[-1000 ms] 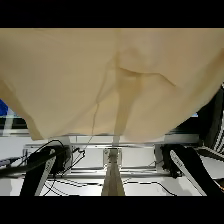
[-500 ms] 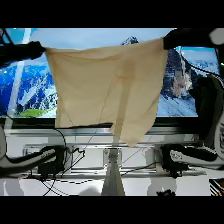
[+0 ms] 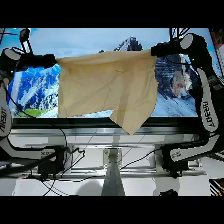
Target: Fold the clothes and pants, and hang the long-sleeved shirts on hangers.
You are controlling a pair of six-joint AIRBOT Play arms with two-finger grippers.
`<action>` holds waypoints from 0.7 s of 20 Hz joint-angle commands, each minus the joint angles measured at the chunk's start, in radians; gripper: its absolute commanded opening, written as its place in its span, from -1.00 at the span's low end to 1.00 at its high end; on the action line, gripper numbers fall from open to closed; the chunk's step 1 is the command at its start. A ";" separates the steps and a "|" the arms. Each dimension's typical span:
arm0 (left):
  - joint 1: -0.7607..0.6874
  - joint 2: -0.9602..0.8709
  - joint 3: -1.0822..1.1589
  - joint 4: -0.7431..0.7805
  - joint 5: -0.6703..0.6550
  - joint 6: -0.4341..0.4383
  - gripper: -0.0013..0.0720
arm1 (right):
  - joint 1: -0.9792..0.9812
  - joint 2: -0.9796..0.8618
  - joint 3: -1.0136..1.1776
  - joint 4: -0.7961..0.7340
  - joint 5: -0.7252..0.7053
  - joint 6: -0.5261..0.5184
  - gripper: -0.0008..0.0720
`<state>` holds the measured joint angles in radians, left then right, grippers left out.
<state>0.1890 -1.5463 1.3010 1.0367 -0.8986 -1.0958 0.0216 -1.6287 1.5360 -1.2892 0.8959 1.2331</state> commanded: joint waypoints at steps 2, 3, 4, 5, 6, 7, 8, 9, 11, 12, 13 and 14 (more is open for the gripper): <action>-0.002 -0.008 0.001 0.197 -0.262 0.011 -0.94 | -0.064 -0.011 0.000 -0.009 0.267 0.004 -0.94; -0.004 -0.011 0.001 0.188 -0.303 0.012 -0.94 | -0.074 -0.012 0.000 -0.007 0.339 0.005 -0.94; -0.011 -0.018 0.000 0.180 -0.330 0.012 -0.94 | -0.078 -0.012 -0.010 0.003 0.394 0.005 -0.94; -0.021 -0.025 -0.001 0.167 -0.334 0.012 -0.94 | -0.077 -0.012 -0.027 0.018 0.421 0.005 -0.94; -0.030 -0.035 -0.001 0.146 -0.328 0.012 -0.94 | -0.074 -0.012 -0.051 0.052 0.429 0.005 -0.94; -0.038 -0.047 -0.001 0.118 -0.320 0.012 -0.94 | -0.072 -0.012 -0.078 0.091 0.428 0.005 -0.94; -0.043 -0.057 -0.001 0.094 -0.316 0.012 -0.94 | -0.069 -0.012 -0.109 0.108 0.420 0.005 -0.94; -0.045 -0.065 -0.001 0.083 -0.316 0.012 -0.94 | -0.069 -0.012 -0.136 0.105 0.413 0.005 -0.94; -0.045 -0.069 0.000 0.081 -0.315 0.012 -0.74 | -0.072 -0.012 -0.170 0.102 0.413 0.005 -0.88; -0.039 -0.068 0.000 0.080 -0.315 0.012 -0.09 | -0.072 -0.011 -0.171 0.103 0.413 0.008 -0.37; -0.036 -0.064 0.000 0.081 -0.315 0.012 0.47 | -0.072 -0.006 -0.171 0.103 0.404 0.008 0.16; -0.033 -0.056 0.000 0.085 -0.318 0.012 0.34 | -0.072 0.007 -0.171 0.100 0.392 0.007 0.20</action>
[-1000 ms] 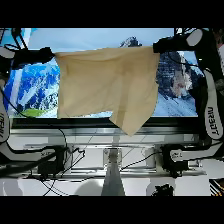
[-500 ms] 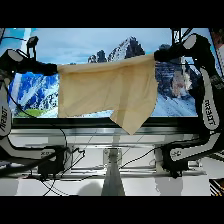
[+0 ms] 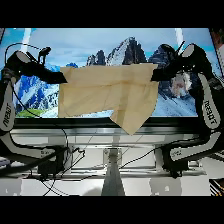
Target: Fold the clothes and pants, and hang the long-sleeved shirts on hangers.
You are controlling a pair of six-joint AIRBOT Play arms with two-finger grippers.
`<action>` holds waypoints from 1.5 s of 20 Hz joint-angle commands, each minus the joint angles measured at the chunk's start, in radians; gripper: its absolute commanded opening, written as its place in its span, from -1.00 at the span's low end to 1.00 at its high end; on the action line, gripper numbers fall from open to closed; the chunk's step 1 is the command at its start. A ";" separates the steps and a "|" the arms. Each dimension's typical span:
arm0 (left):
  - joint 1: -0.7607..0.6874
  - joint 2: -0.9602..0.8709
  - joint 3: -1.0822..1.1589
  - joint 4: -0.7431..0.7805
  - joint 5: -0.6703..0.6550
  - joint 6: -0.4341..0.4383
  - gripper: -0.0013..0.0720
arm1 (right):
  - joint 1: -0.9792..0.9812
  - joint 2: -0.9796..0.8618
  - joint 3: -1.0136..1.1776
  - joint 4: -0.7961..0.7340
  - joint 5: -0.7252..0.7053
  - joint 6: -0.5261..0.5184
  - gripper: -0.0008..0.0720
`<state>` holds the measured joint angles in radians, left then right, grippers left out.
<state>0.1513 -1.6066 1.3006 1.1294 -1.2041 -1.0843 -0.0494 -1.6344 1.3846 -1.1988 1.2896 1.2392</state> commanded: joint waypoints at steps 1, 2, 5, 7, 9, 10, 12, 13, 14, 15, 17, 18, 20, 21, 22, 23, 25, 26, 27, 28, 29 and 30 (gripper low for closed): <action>0.006 0.021 0.000 0.000 -0.013 0.001 0.10 | -0.003 0.032 -0.019 -0.013 -0.015 0.001 0.20; 0.009 0.045 0.000 0.021 -0.013 0.001 0.10 | -0.007 0.058 -0.020 -0.050 -0.022 0.002 0.20; 0.016 0.165 0.001 0.149 -0.013 0.000 0.10 | -0.055 0.132 -0.030 -0.089 0.033 0.001 0.19; 0.023 0.267 0.000 0.183 -0.017 0.000 0.08 | -0.103 0.194 -0.110 -0.084 0.064 0.002 0.04; 0.037 0.352 0.000 0.179 -0.012 0.026 -0.38 | -0.148 0.274 -0.257 -0.045 0.090 0.002 0.04; 0.045 0.385 0.000 0.179 -0.012 0.031 -0.44 | -0.164 0.319 -0.343 -0.013 0.111 0.001 0.04; 0.061 0.422 -0.001 0.172 -0.015 0.030 -0.44 | -0.171 0.405 -0.518 0.062 0.116 0.001 0.04; 0.069 0.430 -0.002 0.167 -0.021 0.030 -0.44 | -0.168 0.443 -0.603 0.105 0.110 0.001 0.04; 0.079 0.432 -0.002 0.169 -0.029 0.030 -0.47 | -0.168 0.472 -0.681 0.148 0.099 0.001 0.04; 0.098 0.429 -0.003 0.168 -0.039 0.030 -0.72 | -0.168 0.494 -0.757 0.180 0.082 0.002 0.04; 0.142 0.430 -0.031 0.163 -0.046 0.031 -0.94 | -0.168 0.503 -0.881 0.254 0.026 0.002 0.04; 0.167 0.432 -0.057 0.158 -0.061 0.031 -0.94 | -0.168 0.503 -0.928 0.300 -0.013 0.002 0.04; 0.226 0.449 -0.141 0.133 -0.099 0.031 -0.94 | -0.168 0.503 -0.998 0.393 -0.096 0.000 0.04; 0.253 0.468 -0.193 0.119 -0.100 0.036 -0.94 | -0.168 0.503 -1.014 0.412 -0.123 -0.002 0.04; 0.283 0.495 -0.259 0.102 -0.099 0.052 -0.94 | -0.168 0.503 -1.021 0.412 -0.146 -0.002 0.04; 0.311 0.520 -0.319 0.092 -0.099 0.057 -0.94 | -0.168 0.500 -1.023 0.412 -0.163 -0.002 0.04; 0.369 0.563 -0.439 0.073 -0.106 0.044 -0.94 | -0.168 0.477 -1.023 0.412 -0.191 -0.001 0.04; 0.388 0.572 -0.489 0.062 -0.120 0.026 -0.94 | -0.168 0.462 -1.023 0.413 -0.193 -0.002 0.04; 0.395 0.573 -0.528 0.062 -0.138 0.016 -0.93 | -0.168 0.451 -1.023 0.413 -0.190 -0.002 0.04; 0.397 0.573 -0.564 0.068 -0.148 0.019 -0.91 | -0.168 0.442 -1.023 0.412 -0.188 -0.002 0.04; 0.397 0.572 -0.594 0.068 -0.144 0.026 -0.91 | -0.168 0.437 -1.023 0.413 -0.192 -0.002 0.03; 0.397 0.573 -0.622 0.066 -0.126 0.038 -0.91 | -0.168 0.434 -1.023 0.414 -0.192 -0.002 -0.03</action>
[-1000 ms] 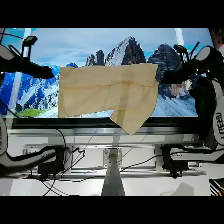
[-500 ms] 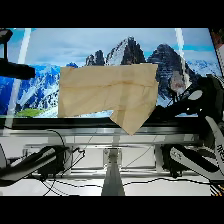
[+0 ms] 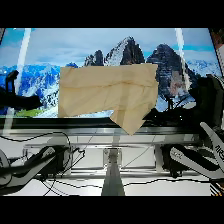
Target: Fold the clothes and pants, and hang the long-sleeved shirts on hangers.
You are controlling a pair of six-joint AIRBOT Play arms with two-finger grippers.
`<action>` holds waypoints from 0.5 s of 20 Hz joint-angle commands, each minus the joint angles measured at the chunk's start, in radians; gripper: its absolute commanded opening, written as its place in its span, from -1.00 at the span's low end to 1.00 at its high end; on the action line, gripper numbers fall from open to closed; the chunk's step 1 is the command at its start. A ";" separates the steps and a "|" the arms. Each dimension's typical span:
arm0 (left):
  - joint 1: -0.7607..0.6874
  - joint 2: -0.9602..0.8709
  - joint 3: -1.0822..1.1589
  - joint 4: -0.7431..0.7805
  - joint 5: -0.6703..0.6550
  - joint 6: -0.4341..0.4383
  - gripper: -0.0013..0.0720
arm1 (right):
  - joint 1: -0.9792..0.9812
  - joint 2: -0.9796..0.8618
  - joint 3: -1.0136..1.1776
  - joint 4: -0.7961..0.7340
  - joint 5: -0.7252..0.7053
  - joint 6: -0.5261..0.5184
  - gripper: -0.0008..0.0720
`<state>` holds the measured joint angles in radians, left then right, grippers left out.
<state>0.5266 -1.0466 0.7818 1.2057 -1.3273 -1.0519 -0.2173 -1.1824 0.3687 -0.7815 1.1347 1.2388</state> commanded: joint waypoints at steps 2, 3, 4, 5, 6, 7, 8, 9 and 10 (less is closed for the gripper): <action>0.023 0.012 -0.147 -0.010 0.037 0.005 -0.91 | 0.000 -0.019 -0.007 -0.002 -0.037 -0.006 -0.45; 0.023 0.012 -0.163 -0.010 0.050 0.005 -0.91 | 0.000 -0.019 -0.007 0.003 -0.037 -0.037 -0.46; 0.023 0.012 -0.177 -0.010 0.059 0.005 -0.75 | 0.000 -0.019 -0.007 0.017 -0.037 -0.063 -0.48; 0.023 0.012 -0.187 -0.010 0.064 0.005 -0.10 | 0.000 -0.019 -0.007 0.039 -0.037 -0.085 -0.59; 0.023 0.012 -0.192 -0.010 0.069 0.005 0.50 | 0.000 -0.019 -0.007 0.072 -0.040 -0.114 -0.63; 0.023 0.012 -0.195 -0.010 0.071 0.004 0.66 | 0.000 -0.019 -0.007 0.102 -0.050 -0.136 -0.64; 0.023 0.012 -0.195 -0.010 0.071 0.004 0.66 | 0.000 -0.019 -0.007 0.122 -0.059 -0.147 -0.85; 0.023 0.012 -0.195 -0.010 0.071 0.004 0.66 | 0.000 -0.018 -0.007 0.131 -0.061 -0.174 -0.93; 0.023 0.012 -0.195 -0.010 0.071 0.001 0.66 | 0.000 -0.018 -0.007 0.131 -0.059 -0.195 -0.93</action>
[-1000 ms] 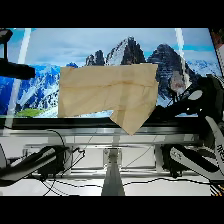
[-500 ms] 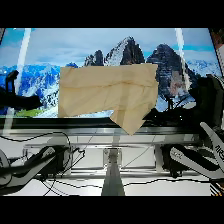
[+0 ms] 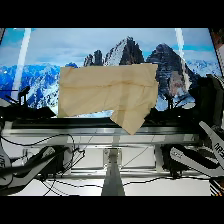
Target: Fold the clothes and pants, and hang the long-sleeved shirts on hangers.
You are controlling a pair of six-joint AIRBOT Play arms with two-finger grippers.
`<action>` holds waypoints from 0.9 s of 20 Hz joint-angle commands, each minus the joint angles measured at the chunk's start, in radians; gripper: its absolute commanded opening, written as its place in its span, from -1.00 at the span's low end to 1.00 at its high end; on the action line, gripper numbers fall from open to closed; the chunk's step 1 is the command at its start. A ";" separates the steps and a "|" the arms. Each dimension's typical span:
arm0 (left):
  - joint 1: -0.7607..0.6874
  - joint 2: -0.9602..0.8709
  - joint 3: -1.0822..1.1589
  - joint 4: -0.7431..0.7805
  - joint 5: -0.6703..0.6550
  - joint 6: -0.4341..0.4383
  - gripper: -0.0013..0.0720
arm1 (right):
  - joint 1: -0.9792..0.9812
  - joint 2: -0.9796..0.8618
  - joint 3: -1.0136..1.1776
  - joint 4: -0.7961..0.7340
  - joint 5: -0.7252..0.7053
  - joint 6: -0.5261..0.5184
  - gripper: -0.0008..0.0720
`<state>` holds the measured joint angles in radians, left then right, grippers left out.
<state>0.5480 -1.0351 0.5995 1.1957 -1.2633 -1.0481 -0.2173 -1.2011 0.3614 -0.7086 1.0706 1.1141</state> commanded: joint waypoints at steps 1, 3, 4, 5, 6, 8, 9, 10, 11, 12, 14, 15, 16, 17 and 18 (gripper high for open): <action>0.001 0.001 -0.012 0.000 0.007 -0.003 0.66 | 0.000 0.000 0.000 0.058 0.006 -0.089 -0.94; 0.001 -0.004 -0.013 0.000 0.014 -0.003 0.65 | 0.000 0.000 0.000 0.058 0.006 -0.109 -0.94; 0.001 -0.014 -0.013 0.000 0.018 -0.003 0.65 | 0.009 0.004 0.001 0.054 0.003 -0.114 -0.94; 0.001 -0.031 -0.013 -0.005 0.019 -0.003 0.65 | 0.036 0.013 0.007 0.042 -0.008 -0.115 -0.94; 0.001 -0.052 -0.013 -0.015 0.019 -0.002 0.65 | 0.077 0.024 0.021 0.031 -0.022 -0.114 -0.94; 0.001 -0.107 -0.013 -0.061 0.023 -0.001 0.65 | 0.167 0.043 0.058 0.016 -0.055 -0.113 -0.94; 0.001 -0.133 -0.013 -0.089 0.035 0.002 0.65 | 0.212 0.050 0.081 0.008 -0.083 -0.106 -0.94; 0.000 -0.159 -0.013 -0.121 0.054 0.003 0.65 | 0.248 0.054 0.102 0.000 -0.108 -0.093 -0.94; 0.000 -0.179 -0.013 -0.152 0.075 0.013 0.65 | 0.276 0.054 0.121 -0.004 -0.127 -0.081 -0.94; 0.000 -0.197 -0.013 -0.189 0.097 0.035 0.65 | 0.295 0.054 0.134 -0.003 -0.140 -0.078 -0.94; 0.000 -0.224 -0.013 -0.269 0.127 0.072 0.40 | 0.313 0.054 0.150 -0.003 -0.151 -0.077 -0.94; 0.000 -0.234 -0.013 -0.301 0.134 0.087 0.24 | 0.312 0.054 0.155 -0.003 -0.152 -0.076 -0.94; 0.000 -0.247 -0.013 -0.316 0.135 0.092 0.17 | 0.312 0.054 0.159 -0.005 -0.152 -0.076 -0.94; -0.003 -0.259 -0.013 -0.311 0.132 0.092 0.16 | 0.312 0.054 0.165 -0.005 -0.151 -0.076 -0.94; -0.006 -0.269 -0.013 -0.301 0.119 0.095 0.02 | 0.312 0.054 0.173 -0.005 -0.150 -0.076 -0.94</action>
<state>0.5457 -1.2686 0.5877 0.9314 -1.1534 -0.9798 0.0807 -1.1484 0.5129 -0.7113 0.9367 1.0332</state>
